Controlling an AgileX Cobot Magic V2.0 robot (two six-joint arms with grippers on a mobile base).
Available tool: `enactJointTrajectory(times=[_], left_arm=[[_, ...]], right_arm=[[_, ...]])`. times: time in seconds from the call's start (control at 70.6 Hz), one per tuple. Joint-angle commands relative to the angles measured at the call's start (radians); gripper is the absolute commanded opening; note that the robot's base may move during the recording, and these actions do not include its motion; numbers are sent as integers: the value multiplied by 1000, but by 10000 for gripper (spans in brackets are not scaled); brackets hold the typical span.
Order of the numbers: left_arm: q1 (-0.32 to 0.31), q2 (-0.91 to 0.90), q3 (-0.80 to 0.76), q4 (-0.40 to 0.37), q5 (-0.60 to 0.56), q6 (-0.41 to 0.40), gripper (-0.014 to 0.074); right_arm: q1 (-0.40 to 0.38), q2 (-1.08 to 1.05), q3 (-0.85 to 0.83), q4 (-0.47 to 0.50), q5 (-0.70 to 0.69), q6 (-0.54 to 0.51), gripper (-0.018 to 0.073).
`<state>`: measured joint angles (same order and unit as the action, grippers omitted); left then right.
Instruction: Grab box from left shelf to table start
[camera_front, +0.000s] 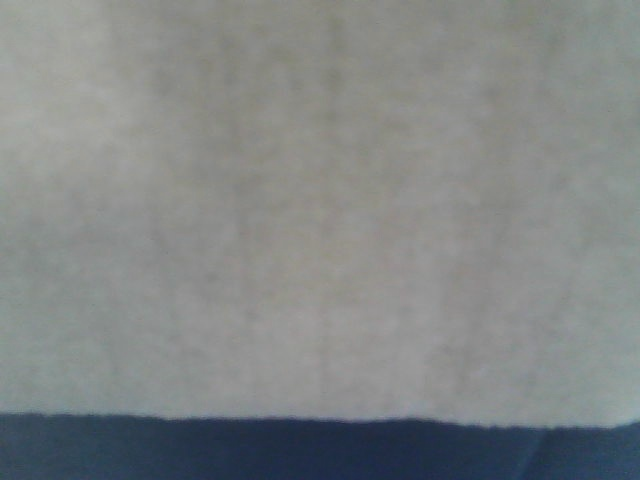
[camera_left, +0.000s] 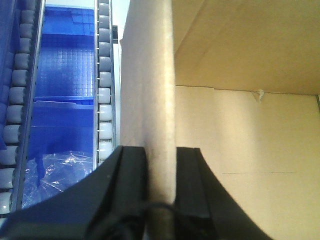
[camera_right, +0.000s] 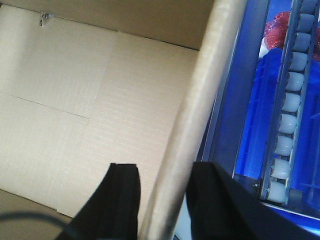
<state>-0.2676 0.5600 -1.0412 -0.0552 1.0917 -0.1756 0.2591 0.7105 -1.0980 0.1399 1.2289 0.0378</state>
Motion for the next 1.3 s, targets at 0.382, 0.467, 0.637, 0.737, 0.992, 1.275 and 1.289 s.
enactJointTrajectory(times=[0.382,0.467,0.637,0.737,0.992,1.275,1.289], left_arm=[[-19,-2,-49,-257,-188,-25,-96],[-19,-2,-49,-257,-188,-25,-96],[-19,-2,-49,-257,-188,-25,-96],[-19,-2,-49,-257,-188,-25,-96],[-19,-2,-49,-257,-188,-25,-96],[-19,-2,-49,-257,-188,-25,-96],[-19,-2,-49,-257,-188,-25,-96]], right_arm=[[8,11,-24,117,-122,-31,59],[8,11,-24,117,-122,-31,59],[8,11,-24,117,-122,-31,59],[8,11,-24,117,-122,-31,59],[8,11,-24,117,-122,-31,59],[8,11,-24,117,-122,-31,59],[8,11,-24,117,-122,-31,59]])
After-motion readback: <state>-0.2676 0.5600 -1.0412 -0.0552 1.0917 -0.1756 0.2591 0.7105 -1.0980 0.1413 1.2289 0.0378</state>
